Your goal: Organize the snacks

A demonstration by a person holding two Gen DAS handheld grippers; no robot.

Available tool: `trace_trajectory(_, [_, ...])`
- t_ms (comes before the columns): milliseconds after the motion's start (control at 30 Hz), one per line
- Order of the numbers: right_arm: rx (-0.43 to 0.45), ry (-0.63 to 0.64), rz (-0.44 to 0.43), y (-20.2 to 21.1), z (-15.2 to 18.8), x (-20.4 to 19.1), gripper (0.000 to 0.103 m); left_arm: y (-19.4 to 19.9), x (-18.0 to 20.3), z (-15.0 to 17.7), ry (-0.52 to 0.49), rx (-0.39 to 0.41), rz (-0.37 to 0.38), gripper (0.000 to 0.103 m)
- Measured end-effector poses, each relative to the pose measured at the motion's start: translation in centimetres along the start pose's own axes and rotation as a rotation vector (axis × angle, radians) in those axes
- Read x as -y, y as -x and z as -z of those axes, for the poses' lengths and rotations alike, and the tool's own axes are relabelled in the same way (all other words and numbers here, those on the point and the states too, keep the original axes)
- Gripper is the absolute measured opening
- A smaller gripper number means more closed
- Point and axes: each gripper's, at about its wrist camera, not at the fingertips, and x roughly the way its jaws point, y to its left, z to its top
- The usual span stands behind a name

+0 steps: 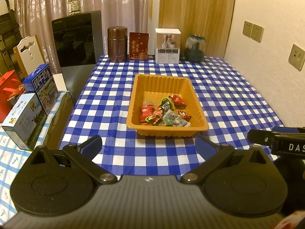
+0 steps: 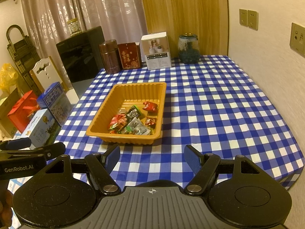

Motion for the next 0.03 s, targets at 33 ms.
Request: trace_trajectory(33, [0.001,-0.001,0.000,0.01,-0.05,-0.02,0.074,-0.01,-0.01,0.02,0.000,0.002,-0.004,0.103])
